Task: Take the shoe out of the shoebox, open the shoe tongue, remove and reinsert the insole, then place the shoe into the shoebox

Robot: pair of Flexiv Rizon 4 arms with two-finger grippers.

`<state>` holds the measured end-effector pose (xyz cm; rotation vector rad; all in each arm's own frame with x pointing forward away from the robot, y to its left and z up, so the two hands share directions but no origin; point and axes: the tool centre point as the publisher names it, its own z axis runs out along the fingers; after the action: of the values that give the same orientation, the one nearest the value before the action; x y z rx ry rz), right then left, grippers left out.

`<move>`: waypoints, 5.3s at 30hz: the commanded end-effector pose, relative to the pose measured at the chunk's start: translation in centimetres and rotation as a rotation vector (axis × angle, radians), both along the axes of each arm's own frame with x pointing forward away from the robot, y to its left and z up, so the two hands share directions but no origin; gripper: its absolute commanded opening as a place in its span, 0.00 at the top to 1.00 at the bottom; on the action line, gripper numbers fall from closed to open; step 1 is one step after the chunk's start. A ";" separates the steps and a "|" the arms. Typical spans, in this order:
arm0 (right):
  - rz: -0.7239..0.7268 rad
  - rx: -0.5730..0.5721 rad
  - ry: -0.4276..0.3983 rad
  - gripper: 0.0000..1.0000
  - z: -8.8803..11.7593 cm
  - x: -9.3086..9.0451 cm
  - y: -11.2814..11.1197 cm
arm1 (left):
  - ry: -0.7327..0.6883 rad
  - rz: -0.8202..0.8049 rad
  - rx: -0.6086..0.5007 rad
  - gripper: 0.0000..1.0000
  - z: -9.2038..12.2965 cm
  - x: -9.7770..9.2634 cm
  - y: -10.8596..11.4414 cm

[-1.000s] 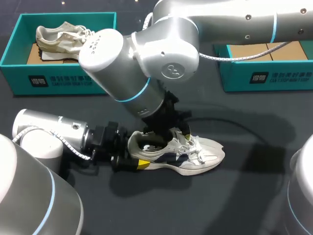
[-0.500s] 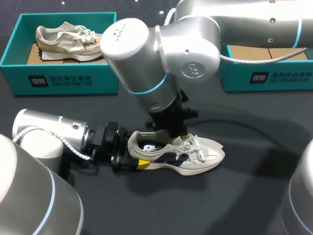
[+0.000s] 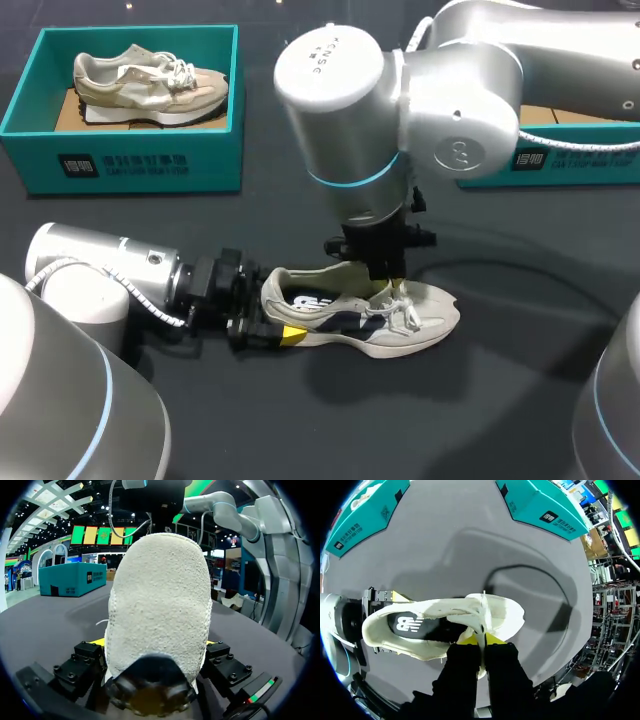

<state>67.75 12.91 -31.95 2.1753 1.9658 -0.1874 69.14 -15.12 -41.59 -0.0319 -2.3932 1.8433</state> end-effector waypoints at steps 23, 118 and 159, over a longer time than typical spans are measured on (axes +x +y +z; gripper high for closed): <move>0.065 0.227 0.046 1.00 -0.6 -0.8 -5.0 | -0.001 0.003 0.001 1.00 -0.1 0.0 0.0; 1.045 -0.029 0.062 1.00 12.2 0.9 3.2 | -0.001 0.003 0.001 1.00 -0.1 0.0 0.0; 1.553 0.022 0.247 1.00 5.2 -1.5 10.1 | -0.001 0.003 0.001 1.00 -0.1 0.0 0.0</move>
<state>65.74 21.72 -24.48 0.1695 3.0524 -0.1276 69.14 -15.11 -41.58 -0.0303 -2.3946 1.8436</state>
